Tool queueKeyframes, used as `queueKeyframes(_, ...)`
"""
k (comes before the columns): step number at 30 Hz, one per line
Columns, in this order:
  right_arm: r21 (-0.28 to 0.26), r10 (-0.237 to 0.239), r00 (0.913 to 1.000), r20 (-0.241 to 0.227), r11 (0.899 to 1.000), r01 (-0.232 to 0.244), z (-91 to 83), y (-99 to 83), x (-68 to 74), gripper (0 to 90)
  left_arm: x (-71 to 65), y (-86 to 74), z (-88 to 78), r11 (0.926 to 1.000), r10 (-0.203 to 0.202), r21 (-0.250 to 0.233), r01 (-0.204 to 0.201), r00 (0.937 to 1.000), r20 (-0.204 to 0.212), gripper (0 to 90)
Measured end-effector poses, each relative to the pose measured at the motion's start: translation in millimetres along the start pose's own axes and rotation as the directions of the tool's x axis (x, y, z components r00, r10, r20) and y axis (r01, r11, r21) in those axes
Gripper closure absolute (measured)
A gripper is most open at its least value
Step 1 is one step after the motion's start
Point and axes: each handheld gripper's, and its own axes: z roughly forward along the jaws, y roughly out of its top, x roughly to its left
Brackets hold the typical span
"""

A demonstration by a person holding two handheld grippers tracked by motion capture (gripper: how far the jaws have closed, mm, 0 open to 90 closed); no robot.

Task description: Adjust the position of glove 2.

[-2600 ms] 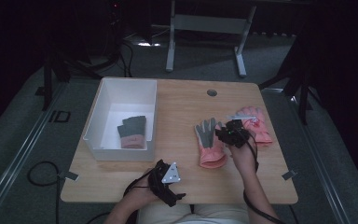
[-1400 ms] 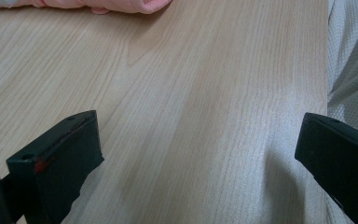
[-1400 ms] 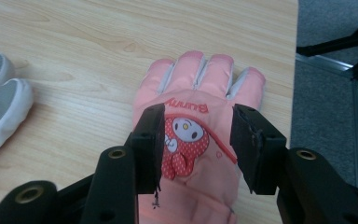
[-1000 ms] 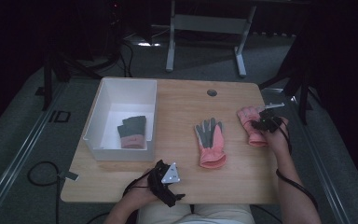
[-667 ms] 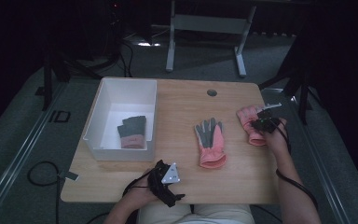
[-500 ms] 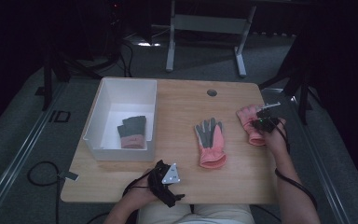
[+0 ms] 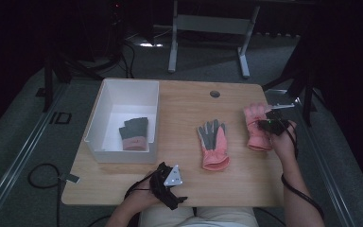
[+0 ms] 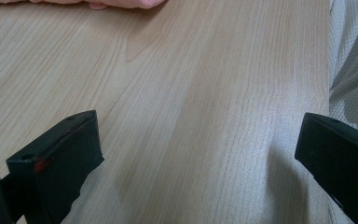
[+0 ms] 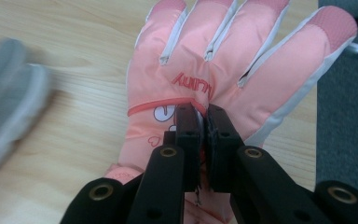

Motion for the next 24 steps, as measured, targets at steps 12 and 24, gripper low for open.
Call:
queueKeyframes(12, -0.099, -0.051, 0.9986, -0.017, 0.994, 0.049, -81.6, -2.0, 31.2, 85.4, 0.1, -0.3, -0.1, 1.0, -0.004, 0.001, 0.004, 1.0, 0.005, 0.0)
queueKeyframes(24, -0.091, -0.056, 0.9983, 0.017, 0.994, 0.057, -107.3, -24.5, 49.7, 85.4, -0.8, 0.0, 0.0, 1.0, 0.005, 0.006, -0.005, 1.0, 0.004, 0.0)
